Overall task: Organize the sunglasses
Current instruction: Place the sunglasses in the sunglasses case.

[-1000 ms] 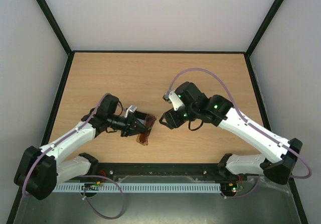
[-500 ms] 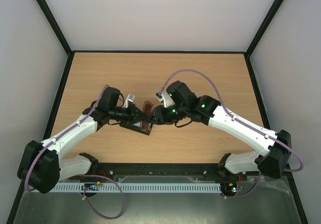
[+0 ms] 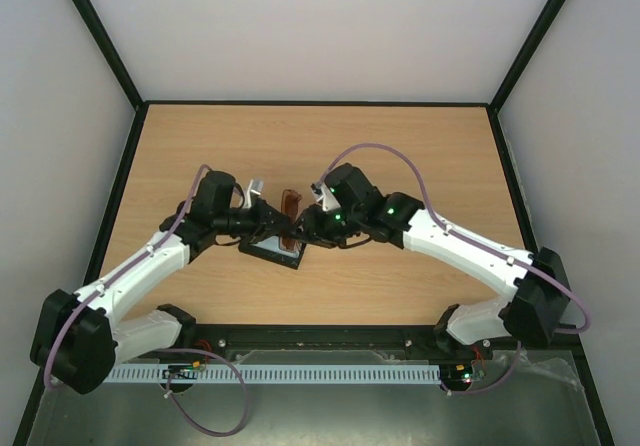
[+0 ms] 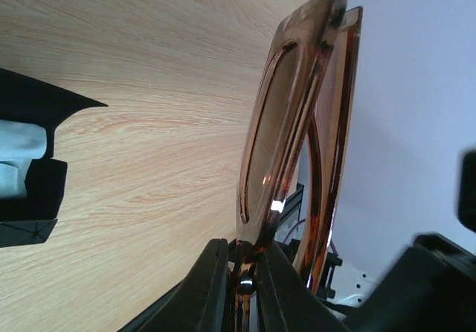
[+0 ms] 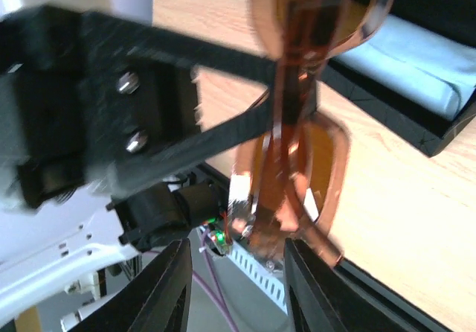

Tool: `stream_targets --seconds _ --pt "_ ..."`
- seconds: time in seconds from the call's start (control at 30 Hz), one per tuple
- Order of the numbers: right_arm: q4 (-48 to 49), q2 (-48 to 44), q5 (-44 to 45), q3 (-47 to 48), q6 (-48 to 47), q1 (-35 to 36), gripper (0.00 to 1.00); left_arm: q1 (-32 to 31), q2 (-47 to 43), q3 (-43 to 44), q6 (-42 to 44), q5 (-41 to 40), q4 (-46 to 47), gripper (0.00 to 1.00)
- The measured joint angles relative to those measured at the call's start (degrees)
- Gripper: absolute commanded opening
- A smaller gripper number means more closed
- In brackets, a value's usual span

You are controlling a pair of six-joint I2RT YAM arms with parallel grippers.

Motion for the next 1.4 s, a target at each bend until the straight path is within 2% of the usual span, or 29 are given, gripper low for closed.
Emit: stream_targets --seconds 0.37,0.83,0.93,1.1,1.27,1.4 --pt "3.2 3.1 0.3 -0.9 1.4 -3.9 0.32 0.0 -1.2 0.0 0.0 1.9 -0.1 0.02" --pt "5.5 5.4 0.6 -0.9 1.6 -4.2 0.26 -1.4 -0.7 0.0 0.6 2.6 -1.0 0.02" --pt "5.5 5.9 1.1 -0.7 1.6 -4.2 0.16 -1.6 -0.4 0.0 1.0 2.5 -1.5 0.02" --pt "5.2 6.3 2.0 -0.4 1.4 -4.2 0.14 -1.9 -0.2 0.0 1.3 2.1 -1.8 0.02" --pt "5.2 6.4 2.3 -0.3 1.5 -4.2 0.02 -1.9 -0.2 0.0 1.3 1.9 -1.7 0.02" --pt "5.2 6.4 2.4 -0.2 1.4 -4.2 0.01 -1.9 -0.2 0.0 1.3 1.9 -1.7 0.04"
